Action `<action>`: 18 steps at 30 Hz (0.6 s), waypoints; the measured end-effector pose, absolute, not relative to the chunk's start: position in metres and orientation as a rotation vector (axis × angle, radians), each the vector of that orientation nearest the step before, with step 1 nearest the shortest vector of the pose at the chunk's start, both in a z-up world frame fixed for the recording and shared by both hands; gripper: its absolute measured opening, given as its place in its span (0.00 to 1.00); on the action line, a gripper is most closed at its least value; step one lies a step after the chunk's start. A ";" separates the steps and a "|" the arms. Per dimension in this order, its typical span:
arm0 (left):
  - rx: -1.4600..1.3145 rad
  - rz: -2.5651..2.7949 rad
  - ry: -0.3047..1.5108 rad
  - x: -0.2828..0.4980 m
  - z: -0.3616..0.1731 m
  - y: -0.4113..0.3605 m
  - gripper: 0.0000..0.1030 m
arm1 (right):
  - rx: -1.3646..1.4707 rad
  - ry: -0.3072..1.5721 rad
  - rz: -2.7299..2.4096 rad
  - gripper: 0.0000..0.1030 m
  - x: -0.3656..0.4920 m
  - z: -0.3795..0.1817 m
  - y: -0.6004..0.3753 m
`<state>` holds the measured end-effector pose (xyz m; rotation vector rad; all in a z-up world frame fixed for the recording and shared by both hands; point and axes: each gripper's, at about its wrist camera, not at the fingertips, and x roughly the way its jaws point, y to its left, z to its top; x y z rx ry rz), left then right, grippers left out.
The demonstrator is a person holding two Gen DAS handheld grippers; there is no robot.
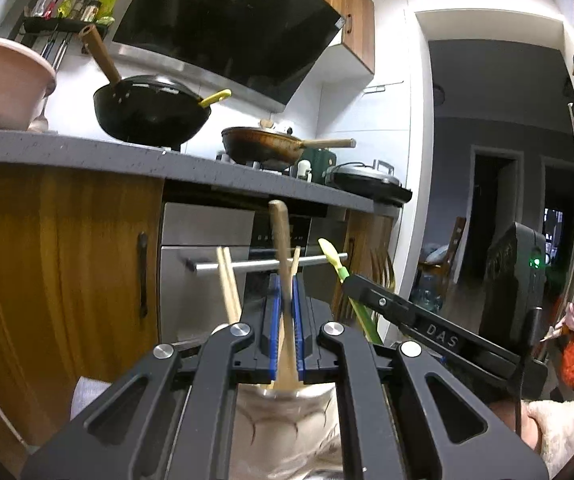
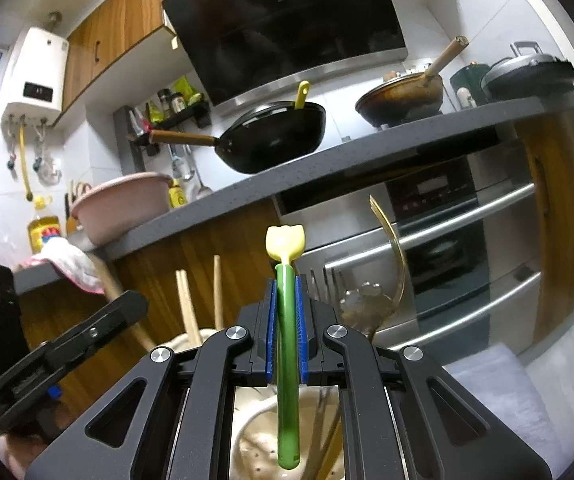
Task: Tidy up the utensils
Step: 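Lower chopstick into larger pot with left tool while right tool lowers green spoon into smaller pot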
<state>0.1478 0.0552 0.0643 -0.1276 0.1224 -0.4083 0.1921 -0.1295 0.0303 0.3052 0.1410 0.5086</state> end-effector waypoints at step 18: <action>-0.124 -0.404 0.172 0.147 0.058 0.060 0.06 | 0.205 0.163 0.463 0.10 0.184 0.023 -0.123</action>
